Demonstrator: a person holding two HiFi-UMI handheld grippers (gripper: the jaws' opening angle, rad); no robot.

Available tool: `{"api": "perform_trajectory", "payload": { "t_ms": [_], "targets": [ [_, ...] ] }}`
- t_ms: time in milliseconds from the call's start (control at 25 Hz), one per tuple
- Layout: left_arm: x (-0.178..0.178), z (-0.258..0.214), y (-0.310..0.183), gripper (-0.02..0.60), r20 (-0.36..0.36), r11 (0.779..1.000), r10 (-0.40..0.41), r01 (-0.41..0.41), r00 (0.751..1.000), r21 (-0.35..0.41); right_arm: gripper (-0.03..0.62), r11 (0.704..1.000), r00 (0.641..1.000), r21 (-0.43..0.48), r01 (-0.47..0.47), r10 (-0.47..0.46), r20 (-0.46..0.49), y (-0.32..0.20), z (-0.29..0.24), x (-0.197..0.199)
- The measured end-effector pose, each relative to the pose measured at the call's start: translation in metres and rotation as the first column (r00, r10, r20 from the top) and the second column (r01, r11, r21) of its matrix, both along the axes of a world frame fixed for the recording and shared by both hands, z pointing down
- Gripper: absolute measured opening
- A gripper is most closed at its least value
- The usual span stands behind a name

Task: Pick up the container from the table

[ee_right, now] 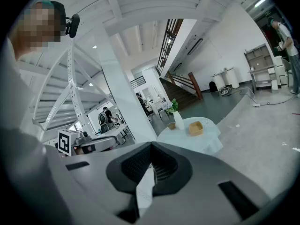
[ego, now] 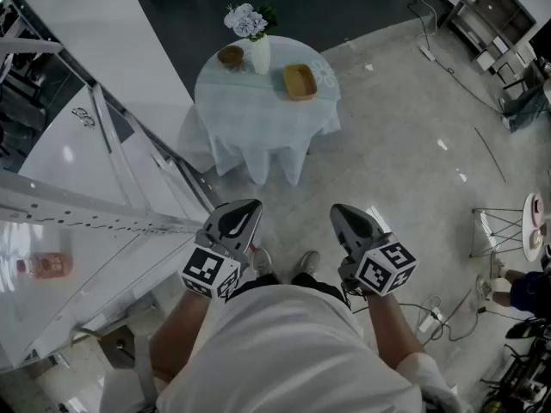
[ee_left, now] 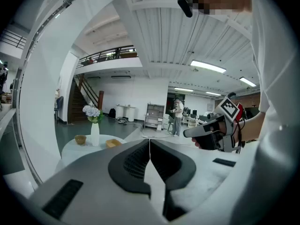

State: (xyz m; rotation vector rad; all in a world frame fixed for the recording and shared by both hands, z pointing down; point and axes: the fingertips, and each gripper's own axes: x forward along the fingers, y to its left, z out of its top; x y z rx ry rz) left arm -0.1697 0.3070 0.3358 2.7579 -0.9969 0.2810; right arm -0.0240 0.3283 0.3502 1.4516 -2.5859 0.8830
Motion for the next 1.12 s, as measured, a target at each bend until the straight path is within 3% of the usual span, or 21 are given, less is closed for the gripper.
{"api": "perform_trajectory", "payload": {
  "t_ms": [640,1120],
  "targets": [
    [0.016,0.006,-0.002,0.021,0.008,1.0,-0.001,0.001,1.0,-0.011,0.021,0.999,0.998,-0.025,-0.032,0.034,0.045,-0.006,0.006,0.018],
    [0.061,0.002,0.007,0.021,0.028,0.999,-0.037,0.037,0.999,0.005,0.021,1.0,0.998,-0.015,0.007,-0.006,0.068,-0.002,0.007,0.062]
  ]
}}
